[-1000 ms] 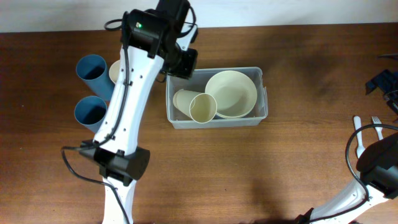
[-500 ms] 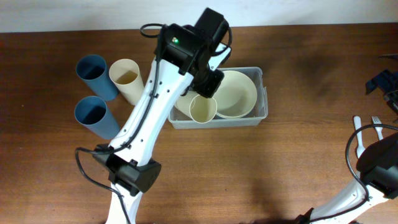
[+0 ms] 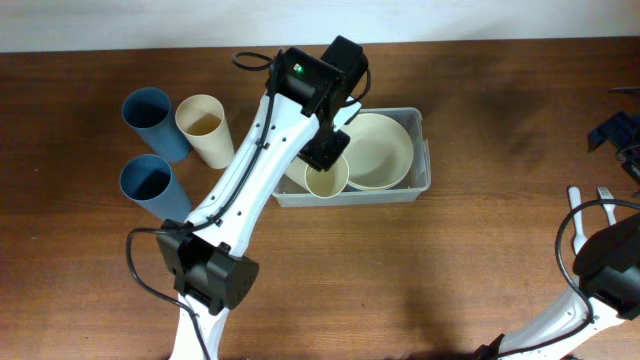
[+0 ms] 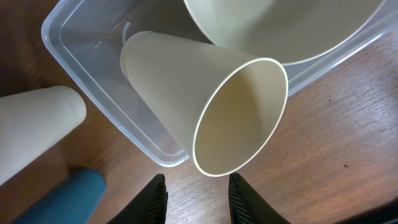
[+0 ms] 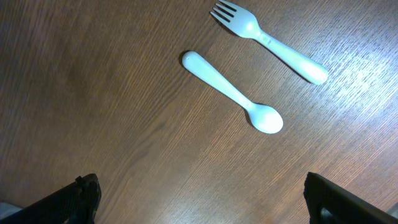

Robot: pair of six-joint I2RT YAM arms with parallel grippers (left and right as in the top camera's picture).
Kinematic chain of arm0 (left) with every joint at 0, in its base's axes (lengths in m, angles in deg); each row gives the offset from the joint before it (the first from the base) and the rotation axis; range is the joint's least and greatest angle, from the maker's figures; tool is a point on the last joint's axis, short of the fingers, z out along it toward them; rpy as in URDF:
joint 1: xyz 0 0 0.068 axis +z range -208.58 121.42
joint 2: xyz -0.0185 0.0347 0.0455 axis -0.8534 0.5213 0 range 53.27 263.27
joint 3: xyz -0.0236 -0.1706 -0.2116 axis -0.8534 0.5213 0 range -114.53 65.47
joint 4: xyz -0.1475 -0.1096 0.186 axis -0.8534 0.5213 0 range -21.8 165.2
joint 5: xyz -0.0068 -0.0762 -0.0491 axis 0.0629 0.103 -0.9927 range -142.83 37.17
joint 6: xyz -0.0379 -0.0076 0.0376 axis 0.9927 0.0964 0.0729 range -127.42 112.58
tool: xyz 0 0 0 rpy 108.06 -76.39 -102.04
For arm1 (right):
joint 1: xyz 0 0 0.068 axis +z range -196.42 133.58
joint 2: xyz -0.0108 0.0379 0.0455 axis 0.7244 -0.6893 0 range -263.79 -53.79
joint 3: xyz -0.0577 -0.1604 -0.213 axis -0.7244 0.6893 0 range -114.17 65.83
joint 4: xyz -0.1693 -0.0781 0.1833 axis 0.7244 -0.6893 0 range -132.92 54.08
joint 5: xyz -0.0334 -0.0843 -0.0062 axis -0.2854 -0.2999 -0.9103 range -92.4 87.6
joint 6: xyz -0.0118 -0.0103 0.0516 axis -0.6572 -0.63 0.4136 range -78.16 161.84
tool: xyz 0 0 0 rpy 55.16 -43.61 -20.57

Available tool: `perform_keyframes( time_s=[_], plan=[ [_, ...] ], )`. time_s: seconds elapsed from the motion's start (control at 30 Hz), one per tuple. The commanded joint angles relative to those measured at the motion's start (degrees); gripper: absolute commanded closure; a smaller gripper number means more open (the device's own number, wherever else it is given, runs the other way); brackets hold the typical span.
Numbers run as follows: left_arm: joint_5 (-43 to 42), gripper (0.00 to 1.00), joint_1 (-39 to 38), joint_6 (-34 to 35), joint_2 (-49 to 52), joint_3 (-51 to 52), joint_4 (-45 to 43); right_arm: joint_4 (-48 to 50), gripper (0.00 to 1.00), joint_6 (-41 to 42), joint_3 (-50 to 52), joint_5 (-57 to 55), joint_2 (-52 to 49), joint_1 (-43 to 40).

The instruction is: Pack container

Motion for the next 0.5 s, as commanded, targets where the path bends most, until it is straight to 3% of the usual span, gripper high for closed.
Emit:
perform_keyframes(
  time_s=[0.0,0.47],
  plan=[
    [0.7,0.66,0.2,-2.4,-1.4,0.1,0.1,0.1,0.01,0.3,0.0,-0.7,-0.1,-0.1],
    [0.9,0.65,0.2,-5.0,-1.3,7.0,-4.4,0.1,0.01,0.3,0.0,-0.7,-0.1,-0.1]
  ],
)
